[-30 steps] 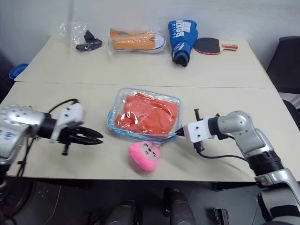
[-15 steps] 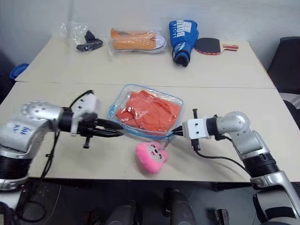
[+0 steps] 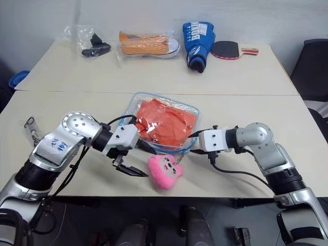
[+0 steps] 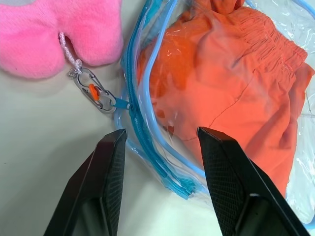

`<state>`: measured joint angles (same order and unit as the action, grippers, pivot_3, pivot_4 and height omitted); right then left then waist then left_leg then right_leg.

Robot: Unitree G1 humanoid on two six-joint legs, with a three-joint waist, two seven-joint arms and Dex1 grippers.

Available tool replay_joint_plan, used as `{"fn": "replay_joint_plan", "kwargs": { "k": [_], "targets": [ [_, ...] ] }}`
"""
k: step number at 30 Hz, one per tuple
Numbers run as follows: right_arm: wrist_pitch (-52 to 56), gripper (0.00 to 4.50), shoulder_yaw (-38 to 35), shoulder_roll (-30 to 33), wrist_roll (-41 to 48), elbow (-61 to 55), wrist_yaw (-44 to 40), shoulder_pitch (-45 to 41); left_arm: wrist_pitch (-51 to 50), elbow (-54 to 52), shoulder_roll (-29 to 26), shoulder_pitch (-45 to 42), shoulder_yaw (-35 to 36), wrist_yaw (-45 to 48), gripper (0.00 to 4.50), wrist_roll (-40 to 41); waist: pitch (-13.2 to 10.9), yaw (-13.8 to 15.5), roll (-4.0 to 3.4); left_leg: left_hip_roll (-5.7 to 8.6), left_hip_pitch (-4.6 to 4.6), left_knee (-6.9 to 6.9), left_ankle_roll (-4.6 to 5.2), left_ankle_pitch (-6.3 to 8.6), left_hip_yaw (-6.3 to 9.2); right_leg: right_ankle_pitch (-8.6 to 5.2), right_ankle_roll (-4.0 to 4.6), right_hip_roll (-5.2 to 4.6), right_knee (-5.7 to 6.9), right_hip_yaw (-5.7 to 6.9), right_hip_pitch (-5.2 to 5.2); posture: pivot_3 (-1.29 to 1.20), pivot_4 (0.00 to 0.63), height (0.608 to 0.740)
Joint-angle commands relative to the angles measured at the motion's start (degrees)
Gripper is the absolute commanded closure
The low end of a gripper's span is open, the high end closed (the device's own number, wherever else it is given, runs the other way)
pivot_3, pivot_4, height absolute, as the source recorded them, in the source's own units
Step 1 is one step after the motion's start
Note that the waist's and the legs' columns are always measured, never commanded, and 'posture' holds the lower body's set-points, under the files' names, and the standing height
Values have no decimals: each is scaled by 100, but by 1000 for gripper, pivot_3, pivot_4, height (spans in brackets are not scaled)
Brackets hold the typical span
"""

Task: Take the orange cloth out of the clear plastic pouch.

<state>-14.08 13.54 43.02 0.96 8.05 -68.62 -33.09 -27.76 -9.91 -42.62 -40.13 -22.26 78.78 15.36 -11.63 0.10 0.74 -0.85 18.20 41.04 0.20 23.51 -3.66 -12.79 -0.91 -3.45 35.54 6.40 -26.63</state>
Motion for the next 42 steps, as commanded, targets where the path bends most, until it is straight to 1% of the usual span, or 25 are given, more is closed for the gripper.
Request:
{"fn": "replay_joint_plan", "kwargs": {
  "k": [1, 3, 7, 8, 10, 19, 20, 21, 23, 26, 27, 28, 35, 38, 42],
  "targets": [
    [-68, 2139, -104, 14, 8, -140, 73, -47, 476, 106, 144, -209, -270, 31, 841, -390, 0, 7, 0, 0, 0, 0, 0, 0, 0, 0, 0, 0, 0, 0, 0, 0, 150, 740],
    [-83, 2139, -89, 4, -9, -134, 77, -61, 701, 273, 310, -244, -406, -93, 841, -643, 0, 21, 0, 1, 0, 1, 0, 0, 0, 0, 0, 0, 0, 0, 0, 0, 150, 740],
    [-104, 2139, -76, -10, -31, -98, 73, -85, 763, 445, 499, -281, -442, -124, 841, -801, 0, 23, 0, 1, 0, 1, 2, 0, -1, 0, -1, 0, 0, 0, 0, 0, 150, 740],
    [-116, 2139, -73, -9, -37, -83, 66, -91, 777, 460, 532, -275, -416, -125, 1024, -800, 0, 23, 0, 1, 0, 1, 2, 0, -1, 0, -1, 0, 1, 0, 0, 0, 150, 740],
    [-150, 2139, -70, 0, -54, -47, 50, -101, 742, 436, 541, -259, -369, -69, 1409, -764, 0, 23, 0, 1, -1, 0, 2, 0, -1, 0, -1, 0, 1, 0, 0, 0, 150, 740],
    [-307, 2139, -52, -11, -145, 170, 28, -207, 635, 328, 439, -188, -181, 8, 4139, -706, 0, 20, 0, 0, -1, 0, 2, 1, 1, 0, -1, -1, 0, 0, 0, 0, 150, 740],
    [-318, 2139, -52, -22, -127, 180, 15, -217, 605, 302, 422, -180, -156, 4, 4402, -689, 0, 18, 0, 0, -1, 0, 2, 1, 1, 0, -1, -1, 0, 0, 0, 0, 150, 740],
    [-304, 2321, -53, -30, -92, 176, -14, -219, 590, 284, 407, -174, -142, 2, 4491, -683, 0, 16, 0, 0, -1, 0, 2, 1, 1, 0, -1, -1, 1, 0, 0, 0, 150, 740],
    [-307, 2727, -50, -36, -41, 180, -75, -229, 604, 282, 385, -167, -129, -4, 4500, -690, 0, 14, 0, 0, -1, 0, 2, 1, 2, 0, -1, 0, 1, 1, 0, 0, 150, 740],
    [-340, 3770, -44, -44, -27, 201, -150, -247, 613, 295, 386, -159, -111, -23, 4500, -698, 0, 13, 0, -1, -1, 0, 2, 1, 2, 0, -1, -1, 1, 1, 0, 0, 150, 740],
    [-336, 4190, -49, -48, -20, 198, -169, -253, 617, 297, 391, -157, -106, -33, 4500, -700, 0, 13, 0, -1, -1, 0, 2, 1, 2, 0, -1, -1, 1, 1, 0, 0, 150, 740],
    [-328, 4474, -55, -52, -15, 197, -182, -260, 609, 293, 398, -154, -101, -45, 4500, -697, 0, 14, 0, -1, -1, 0, 2, 1, 2, 0, -1, -1, 1, 1, 0, 0, 150, 740],
    [-415, 4474, -84, -17, -32, 237, -236, -240, 596, 210, 322, -53, -89, -107, 4500, -743, 0, 13, 0, -1, -1, 0, 2, 1, 2, 0, -1, -1, 1, 1, 0, 0, 150, 740],
    [-506, 4474, -131, 43, -160, 309, -106, -237, 413, 83, 27, 61, 142, -150, 4500, -701, 0, -9, 0, -1, -1, 0, 2, 1, 2, 0, -1, 0, 1, 1, 0, 0, 150, 740],
    [-601, 4474, -195, 135, -106, 383, -124, -211, 380, -175, -482, 394, 591, -126, 4500, -543, -1, -18, -2, -4, -4, -3, 2, 1, 1, 0, 1, 2, 1, 0, 0, 0, 150, 740]
  ]
}}
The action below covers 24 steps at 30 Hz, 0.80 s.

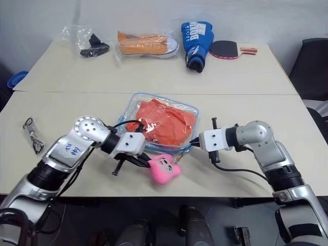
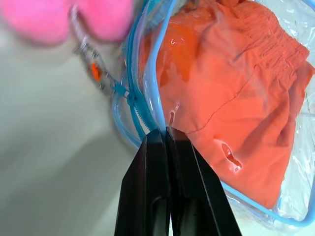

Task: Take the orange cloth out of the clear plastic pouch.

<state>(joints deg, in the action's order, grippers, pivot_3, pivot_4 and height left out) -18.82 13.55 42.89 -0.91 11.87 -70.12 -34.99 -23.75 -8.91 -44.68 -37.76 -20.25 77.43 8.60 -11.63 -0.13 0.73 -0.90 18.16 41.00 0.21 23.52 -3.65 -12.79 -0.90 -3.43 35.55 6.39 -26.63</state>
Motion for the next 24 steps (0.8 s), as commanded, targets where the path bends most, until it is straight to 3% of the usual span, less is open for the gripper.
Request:
{"fn": "replay_joint_plan", "kwargs": {
  "k": [1, 7, 13, 19, 22, 24],
  "targets": [
    [-161, 4474, -208, 175, 79, 20, 35, -17, -1, -301, -439, 270, 535, 15, 4500, 165, -1, 7, 0, 0, 1, 0, 0, 0, 0, 0, 0, 0, -1, 1, 0, 0, 150, 740],
    [-432, 4474, -255, 325, 92, 187, 47, 43, 125, -117, -1362, 972, 1572, -36, 4500, 356, -2, 8, -2, 0, 1, 0, 0, 0, 4, -1, 2, -2, -3, 3, -1, 0, 150, 740],
    [-633, 4474, -233, 413, 111, 359, 2, 35, 226, 425, -1867, 1429, 2422, -206, 4500, 461, -2, 16, -3, 1, 3, 0, 5, 3, 4, -1, 2, -5, -5, 5, -1, 0, 150, 740],
    [-727, 4474, -274, 507, 219, 410, -107, 0, 1347, 2680, -2319, 1249, 2597, -606, 4500, -132, -4, 7, -6, 0, 1, -4, 6, 3, 2, -3, 4, -3, -4, 9, -2, 0, 150, 740],
    [-724, 4474, -276, 534, 287, 427, -143, -15, 1788, 3909, -2254, 684, 2478, -854, 4500, -343, -4, 8, -7, 0, 3, -5, 7, 4, 1, -3, 4, -4, -2, 12, -5, 0, 150, 740],
    [-636, 4474, -268, 510, 409, 365, -189, 2, 1863, 4026, -2118, 555, 2399, -780, 4500, -301, -4, 11, -7, 0, 4, -5, 10, 5, -2, -2, 4, -5, -2, 14, -5, 0, 150, 740]
  ]
}}
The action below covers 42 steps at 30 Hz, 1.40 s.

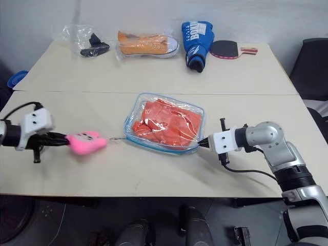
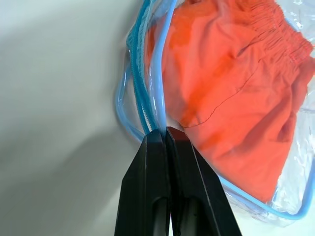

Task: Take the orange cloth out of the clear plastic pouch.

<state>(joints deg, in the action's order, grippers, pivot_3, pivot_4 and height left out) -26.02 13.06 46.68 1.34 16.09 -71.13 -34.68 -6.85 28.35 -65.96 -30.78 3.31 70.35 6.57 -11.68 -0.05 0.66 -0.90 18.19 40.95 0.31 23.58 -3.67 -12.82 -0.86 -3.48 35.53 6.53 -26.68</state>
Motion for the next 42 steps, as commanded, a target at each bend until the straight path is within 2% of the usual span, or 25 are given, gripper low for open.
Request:
{"fn": "replay_joint_plan", "kwargs": {
  "k": [1, 5, 6, 9, 12, 19, 20, 21, 24, 28, 31, 33, 36, 40, 42],
  "targets": [
    [290, 4474, -236, 101, 355, -187, -144, 9, 134, 90, 90, -59, 13, 29, 4500, -11, 0, 8, 0, 1, 1, 0, 3, 2, -2, 0, 0, -2, 0, 0, 0, 0, 150, 740],
    [670, 4474, -245, 95, 584, -466, -227, 81, -313, -856, 363, 358, 27, 169, 4500, 293, 0, 7, 0, 0, 4, 1, 7, 6, -3, 1, -2, -6, -3, 1, 0, 0, 150, 740],
    [740, 4492, -251, 116, 624, -531, -257, 117, -512, -1033, 413, 434, 68, 180, 4227, 383, 0, 11, 0, -1, 4, 3, 7, 6, -1, 1, -3, -6, -4, 1, 0, 0, 150, 740],
    [1052, 3894, -316, 173, 737, -710, -301, 218, -860, -1386, 410, 697, 150, 251, 3431, 533, 0, 17, 0, -1, 1, 4, 6, 7, 0, 1, -3, -6, 0, 0, 0, 0, 150, 740],
    [1304, 2883, -425, 217, 829, -893, -269, 311, -1018, -1366, 366, 782, 238, 163, 2485, 543, 0, 7, -1, 0, -2, 4, 5, 7, -3, 1, -2, -6, 3, -4, 0, 0, 150, 740],
    [2057, 455, -846, 266, 1113, -1609, 28, 758, -623, -941, 13, 1070, 565, 371, 357, 556, 0, -3, -1, -3, -2, 1, 2, 9, -1, 1, -2, -4, 0, -2, -1, 0, 150, 740],
    [2174, 132, -906, 268, 1156, -1721, 77, 817, -594, -930, -39, 1114, 633, 454, 347, 618, -1, -7, -2, -5, -1, 1, 1, 9, -1, 1, -2, -2, 0, -2, -1, 0, 150, 740],
    [2446, 62, -1005, 259, 1283, -1941, 168, 910, -899, -910, -99, 1039, 760, 506, 347, 782, -1, -3, -2, -5, 0, 0, 0, 9, -2, 1, -1, -3, -1, -2, -4, 0, 150, 740],
    [3204, 62, -1269, 208, 1742, -2588, 405, 1170, -1818, -1071, -278, 974, 1091, 838, 347, 1344, -1, 5, -1, -5, 2, 2, 0, 10, -1, 0, -1, -3, 1, -1, -5, 0, 150, 740],
    [4146, 62, -1547, 101, 2350, -3398, 836, 1456, -1708, -1344, -472, 1168, 1250, 927, 347, 1356, -1, 7, -2, -5, 2, 0, 0, 11, 1, 0, -1, -4, -2, -1, -5, 0, 150, 740],
    [4752, 62, -1680, 15, 2762, -3825, 1135, 1558, -2186, -1777, -332, 624, 1163, 756, 347, 1668, -1, 23, -2, -4, 2, 1, 0, 11, 3, 0, -1, -4, -3, -2, -4, 0, 150, 740],
    [5143, 62, -1703, -11, 3055, -4143, 1275, 1630, -2308, -2546, -56, 92, 740, 653, 347, 1750, -1, 107, 0, -2, 5, 5, 0, 11, 6, 0, -1, -4, -2, -1, -3, 0, 150, 740],
    [5356, 62, -1558, -119, 3103, -4448, 1484, 1708, -1792, -3282, 358, -345, -274, 570, 347, 1085, 0, 161, 0, 4, 8, 7, 2, 12, 5, 3, -6, -7, -3, -6, 0, 0, 150, 740],
    [5357, 62, -1325, -263, 2901, -4583, 1661, 1792, -1073, -3300, 1180, -722, -1196, 46, 347, 240, 2, 134, -5, 8, 4, 3, 3, 12, -12, 5, -9, 1, -5, -17, 5, 0, 150, 740],
    [5388, 62, -1276, -314, 2866, -4629, 1770, 1794, -356, -3096, 1307, -645, -1466, -36, 347, -197, 2, 88, -4, 5, 5, 3, 2, 12, -21, 5, -9, 8, -3, -25, 3, 0, 150, 740]
  ]
}}
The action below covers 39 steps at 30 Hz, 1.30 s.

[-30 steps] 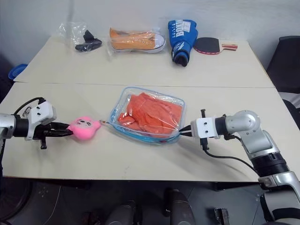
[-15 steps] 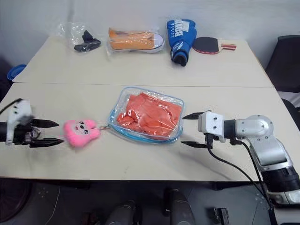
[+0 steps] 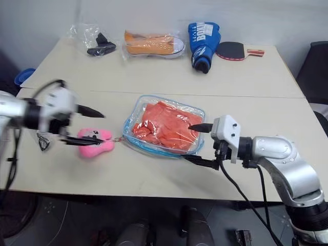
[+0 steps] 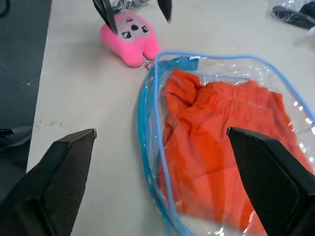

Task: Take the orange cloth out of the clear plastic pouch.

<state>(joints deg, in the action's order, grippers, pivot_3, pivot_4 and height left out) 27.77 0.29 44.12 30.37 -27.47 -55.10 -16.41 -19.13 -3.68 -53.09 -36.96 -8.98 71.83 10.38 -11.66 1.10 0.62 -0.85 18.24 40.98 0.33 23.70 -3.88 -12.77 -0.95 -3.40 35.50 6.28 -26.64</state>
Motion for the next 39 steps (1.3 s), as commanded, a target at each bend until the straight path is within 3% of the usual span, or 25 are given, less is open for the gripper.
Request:
{"fn": "replay_joint_plan", "kwargs": {
  "k": [1, 5, 13, 26, 29, 39],
  "targets": [
    [22, 62, 7, -68, -42, -307, 208, -16, 1131, 223, 69, -13, -332, -209, 347, -729, 0, -58, 1, -3, 0, -1, -1, 0, -3, 0, 0, 3, 0, -3, -1, 0, 150, 740],
    [36, 62, -1, -59, -43, -403, 327, 107, 1619, 681, 326, -198, -485, -317, 347, -983, 0, -80, 0, -8, -5, -2, -4, -2, 1, -2, 4, 6, 1, -1, -1, 0, 150, 740],
    [25, 62, -21, -54, -93, -489, 443, 260, 1602, 1094, 810, -482, -374, -482, 347, -939, 0, 20, 1, -3, -3, 6, 5, 1, 10, 1, -2, -2, -3, 6, -1, 0, 150, 740],
    [-45, 0, -30, -23, -143, -425, 402, 284, 1607, 1011, 799, -255, -339, -396, 4372, -837, 0, 22, 1, -3, -3, 6, 6, 1, 11, 1, -2, -2, -3, 6, -1, 0, 150, 740],
    [-66, 0, -24, -19, -165, -415, 386, 282, 1295, 909, 864, -248, -352, -475, 4471, -834, 0, 22, 1, -3, -3, 6, 6, 1, 11, 1, -2, -1, -3, 6, -1, 0, 150, 740],
    [-26, 0, 96, -56, -128, -627, 322, 499, -2249, 172, 1998, -793, 568, -1572, 4471, 572, -1, 38, 3, 1, 5, 11, 11, 0, 20, 6, -11, -3, -8, 8, 1, 0, 150, 740]
  ]
}}
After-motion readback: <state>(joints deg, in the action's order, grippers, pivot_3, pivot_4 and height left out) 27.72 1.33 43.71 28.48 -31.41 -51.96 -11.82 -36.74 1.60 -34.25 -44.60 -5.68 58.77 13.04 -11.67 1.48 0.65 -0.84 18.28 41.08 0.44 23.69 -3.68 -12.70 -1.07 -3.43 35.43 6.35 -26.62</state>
